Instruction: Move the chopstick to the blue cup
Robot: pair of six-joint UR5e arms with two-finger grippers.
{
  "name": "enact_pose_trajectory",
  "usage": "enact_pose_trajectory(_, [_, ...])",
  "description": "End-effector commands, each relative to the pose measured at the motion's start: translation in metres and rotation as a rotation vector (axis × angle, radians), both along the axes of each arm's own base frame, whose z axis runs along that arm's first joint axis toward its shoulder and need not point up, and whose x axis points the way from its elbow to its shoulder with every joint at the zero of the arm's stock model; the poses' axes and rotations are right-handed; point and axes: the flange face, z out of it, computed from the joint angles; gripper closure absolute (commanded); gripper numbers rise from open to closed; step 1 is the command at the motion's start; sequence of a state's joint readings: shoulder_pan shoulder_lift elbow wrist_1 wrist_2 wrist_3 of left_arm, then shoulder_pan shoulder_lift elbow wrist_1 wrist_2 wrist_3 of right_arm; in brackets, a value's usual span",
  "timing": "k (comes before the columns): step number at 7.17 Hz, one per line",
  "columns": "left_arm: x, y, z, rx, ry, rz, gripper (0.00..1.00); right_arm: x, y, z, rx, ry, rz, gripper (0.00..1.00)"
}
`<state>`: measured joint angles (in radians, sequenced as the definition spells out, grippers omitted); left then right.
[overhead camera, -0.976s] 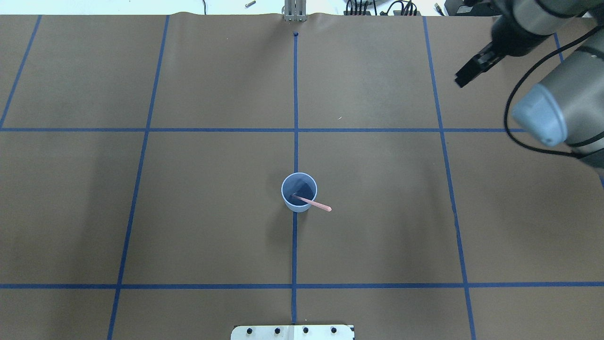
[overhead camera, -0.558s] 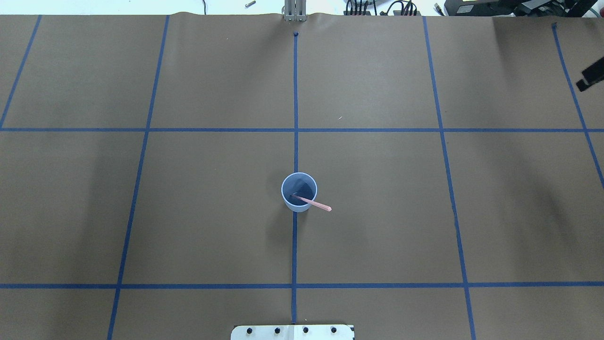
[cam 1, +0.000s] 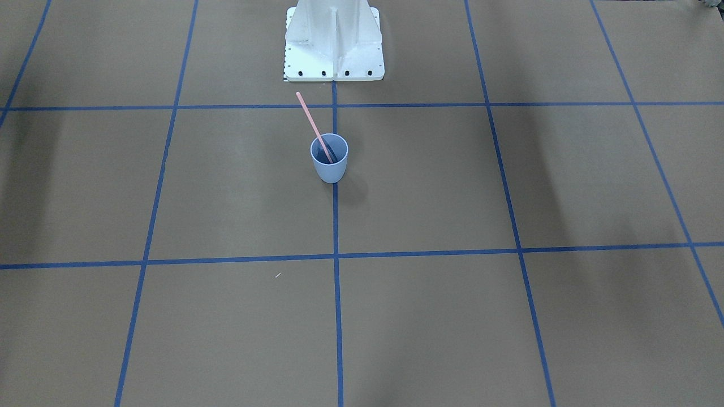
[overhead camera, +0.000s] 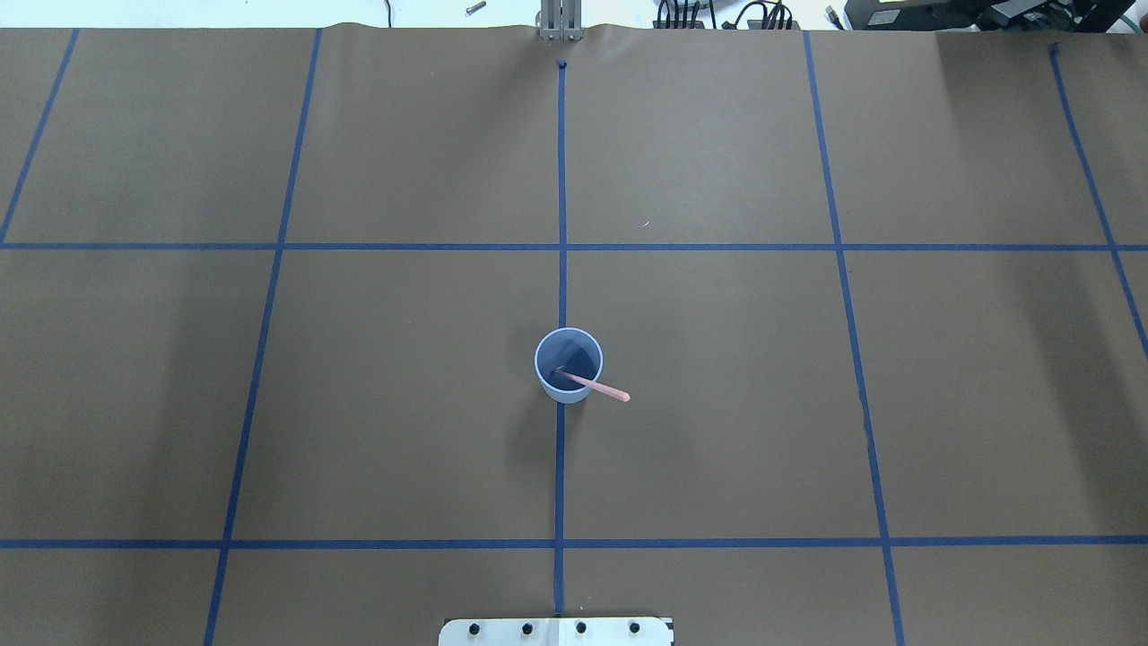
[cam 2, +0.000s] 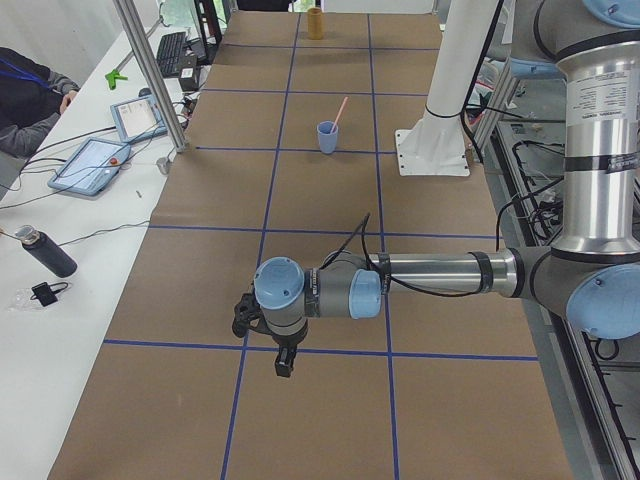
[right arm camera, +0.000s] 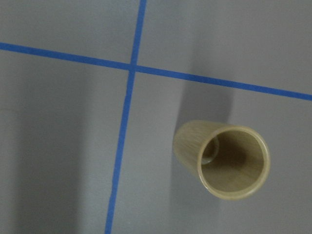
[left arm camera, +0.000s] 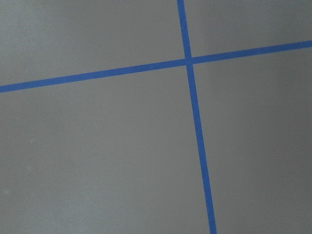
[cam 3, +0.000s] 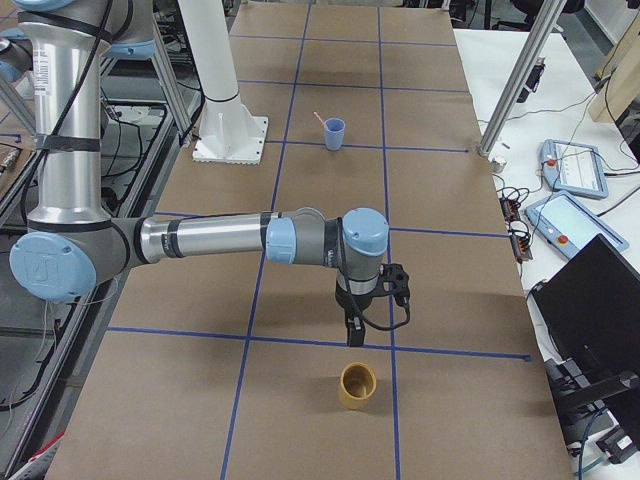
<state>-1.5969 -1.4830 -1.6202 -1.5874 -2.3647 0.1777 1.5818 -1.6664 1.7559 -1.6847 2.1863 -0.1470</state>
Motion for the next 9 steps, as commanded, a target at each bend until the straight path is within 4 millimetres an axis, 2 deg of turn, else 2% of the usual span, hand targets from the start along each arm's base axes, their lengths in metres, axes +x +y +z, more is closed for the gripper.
enact_pose_trajectory(1, [-0.001,0.008,0.004,-0.005,-0.007,0.001,0.02,0.006,0.013,0.012,-0.014,0.014,0.014,0.0])
enact_pose_trajectory(2, [-0.001,0.005,-0.009,0.022,-0.011,0.001,0.02,0.006,0.013,0.012,-0.016,0.014,0.014,0.0])
enact_pose_trajectory(4, [-0.002,0.005,-0.015,0.034,-0.009,-0.002,0.02,0.006,0.014,0.014,-0.016,0.014,0.013,0.0])
enact_pose_trajectory(9, [-0.004,0.016,-0.012,0.024,-0.011,-0.006,0.02,0.006,0.02,0.019,-0.032,0.012,0.015,0.0])
